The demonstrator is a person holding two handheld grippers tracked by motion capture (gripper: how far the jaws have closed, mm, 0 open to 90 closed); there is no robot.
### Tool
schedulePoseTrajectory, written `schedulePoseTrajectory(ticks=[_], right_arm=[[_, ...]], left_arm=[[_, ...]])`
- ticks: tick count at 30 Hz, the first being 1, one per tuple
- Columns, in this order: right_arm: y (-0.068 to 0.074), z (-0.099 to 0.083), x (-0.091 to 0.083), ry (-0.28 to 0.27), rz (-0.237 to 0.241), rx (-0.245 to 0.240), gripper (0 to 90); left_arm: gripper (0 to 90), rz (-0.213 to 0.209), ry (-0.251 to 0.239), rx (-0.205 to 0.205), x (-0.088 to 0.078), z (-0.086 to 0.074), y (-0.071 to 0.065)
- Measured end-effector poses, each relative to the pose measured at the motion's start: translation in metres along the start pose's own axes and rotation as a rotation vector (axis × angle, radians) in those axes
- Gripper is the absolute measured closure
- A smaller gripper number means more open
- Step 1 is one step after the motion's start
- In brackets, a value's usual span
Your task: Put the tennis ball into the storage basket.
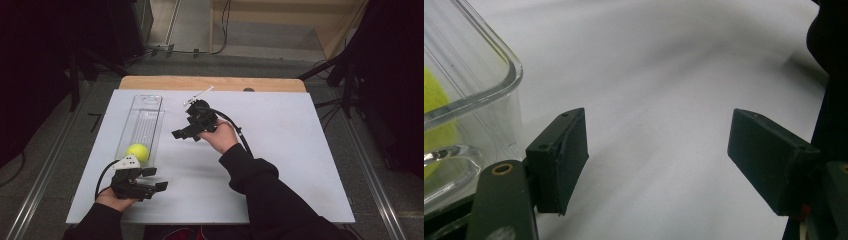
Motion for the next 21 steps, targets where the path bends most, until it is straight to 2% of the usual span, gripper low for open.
schedulePoseTrajectory(ticks=[19, 20, 21], right_arm=[[-0.003, -0.037, -0.026, -0.009, -0.004, 0.01, 13.4], [-0.003, -0.042, -0.029, -0.012, -0.006, 0.017, 17.2], [-0.003, -0.042, -0.029, -0.012, -0.006, 0.017, 17.2]], left_arm=[[24.5, 0.002, 0.0, -0.002, 0.001, 0.0, 0.0], [24.5, 0.001, -0.001, -0.003, 0.001, 0.0, 0.0], [24.5, 0.002, 0.001, -0.002, 0.001, 0.0, 0.0]])
Point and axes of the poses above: each handheld gripper's, and its own axes: x roughly forward along the jaws, z roughly out of its top, y roughly to its left, the point moved 4 cm from there along x, roughly forward along the jaws, and after that the axes turned 9 degrees about -x, right-handed, at the moved point
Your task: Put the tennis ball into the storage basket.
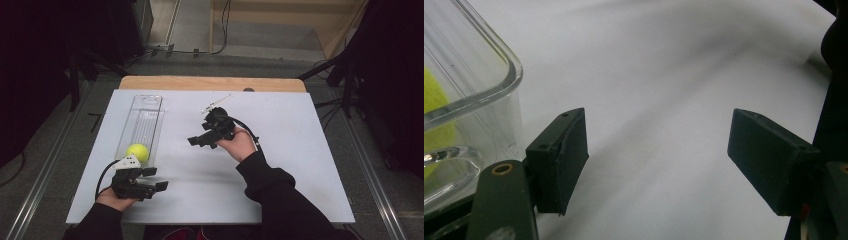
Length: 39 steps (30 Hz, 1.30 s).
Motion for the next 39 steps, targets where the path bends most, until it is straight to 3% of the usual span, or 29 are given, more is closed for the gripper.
schedulePoseTrajectory(ticks=[17, 28, 39], right_arm=[[-0.008, -0.043, -0.027, -0.027, -0.033, 0.021, 19.2], [-0.01, -0.062, -0.041, -0.039, -0.043, 0.02, 19.2], [-0.012, -0.091, -0.065, -0.057, -0.066, 0.046, 19.1]], left_arm=[[24.5, -0.002, -0.001, 0.003, 0.0, 0.0, -0.001], [24.5, -0.002, 0.001, 0.005, -0.001, 0.0, -0.001], [24.5, 0.0, 0.0, 0.009, 0.0, 0.0, -0.001]])
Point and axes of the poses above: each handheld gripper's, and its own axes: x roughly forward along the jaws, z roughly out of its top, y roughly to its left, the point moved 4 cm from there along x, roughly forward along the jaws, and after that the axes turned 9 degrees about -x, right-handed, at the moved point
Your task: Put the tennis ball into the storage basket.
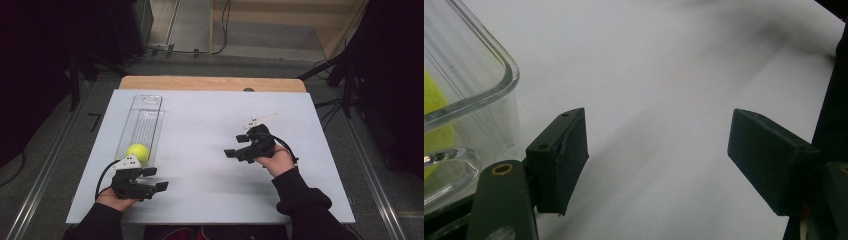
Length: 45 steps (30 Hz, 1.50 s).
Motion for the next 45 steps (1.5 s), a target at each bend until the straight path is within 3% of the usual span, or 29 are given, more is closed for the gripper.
schedulePoseTrajectory(ticks=[21, 26, 31, 45], right_arm=[[0.0, -0.048, -0.03, -0.011, -0.048, 0.051, 18.9], [0.001, -0.06, -0.036, -0.019, -0.063, 0.044, 18.9], [-0.001, -0.07, -0.043, -0.026, -0.077, 0.072, 18.9], [-0.003, -0.095, -0.051, -0.021, -0.096, 0.105, 18.9]], left_arm=[[24.5, 0.005, 0.001, -0.002, 0.0, 0.0, 0.0], [24.5, 0.005, -0.001, -0.002, 0.0, 0.0, 0.0], [24.5, 0.006, 0.001, -0.003, 0.0, 0.0, 0.0], [24.5, 0.006, -0.002, -0.006, 0.0, 0.0, 0.0]])
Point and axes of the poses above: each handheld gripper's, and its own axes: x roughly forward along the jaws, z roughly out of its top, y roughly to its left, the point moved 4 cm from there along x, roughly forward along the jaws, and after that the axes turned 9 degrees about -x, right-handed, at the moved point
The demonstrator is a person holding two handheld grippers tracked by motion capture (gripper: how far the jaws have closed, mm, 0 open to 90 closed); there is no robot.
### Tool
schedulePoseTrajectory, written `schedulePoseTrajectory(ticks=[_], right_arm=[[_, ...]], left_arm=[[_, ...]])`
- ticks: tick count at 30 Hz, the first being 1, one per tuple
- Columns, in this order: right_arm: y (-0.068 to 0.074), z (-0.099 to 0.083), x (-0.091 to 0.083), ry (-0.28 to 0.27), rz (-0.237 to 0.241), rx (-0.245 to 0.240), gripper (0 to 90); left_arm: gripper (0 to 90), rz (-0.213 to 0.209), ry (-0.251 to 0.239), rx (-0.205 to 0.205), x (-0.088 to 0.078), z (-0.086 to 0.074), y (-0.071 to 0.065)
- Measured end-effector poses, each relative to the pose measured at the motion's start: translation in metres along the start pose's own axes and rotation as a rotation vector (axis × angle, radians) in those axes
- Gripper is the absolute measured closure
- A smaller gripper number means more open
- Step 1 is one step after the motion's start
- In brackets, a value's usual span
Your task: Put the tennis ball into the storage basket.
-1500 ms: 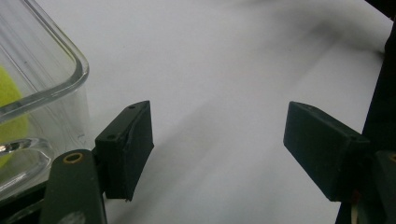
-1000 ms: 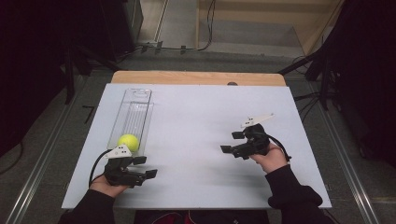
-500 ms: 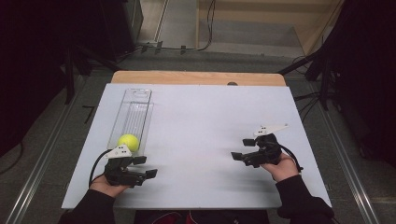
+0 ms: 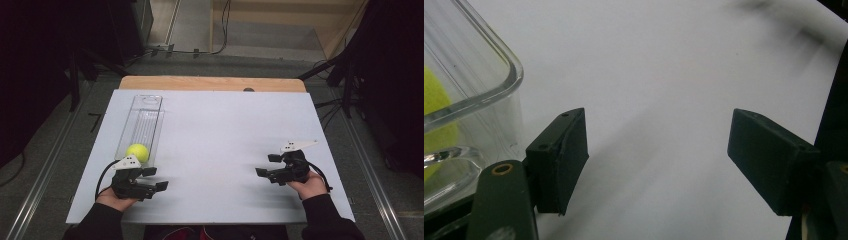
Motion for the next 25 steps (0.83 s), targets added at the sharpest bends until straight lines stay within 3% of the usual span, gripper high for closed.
schedulePoseTrajectory(ticks=[11, 25], right_arm=[[-0.01, -0.02, -0.007, -0.003, -0.03, 0.052, 18.9], [-0.01, -0.02, -0.005, -0.001, -0.034, 0.048, 18.8]], left_arm=[[24.5, 0.0, 0.003, 0.001, 0.0, 0.0, 0.0], [24.5, 0.0, 0.003, 0.002, 0.0, 0.0, 0.0]])
Point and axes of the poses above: each handheld gripper's, and its own axes: x roughly forward along the jaws, z roughly out of its top, y roughly to its left, the point moved 4 cm from there along x, roughly forward along the jaws, and after that the axes turned 9 degrees about -x, right-handed, at the moved point
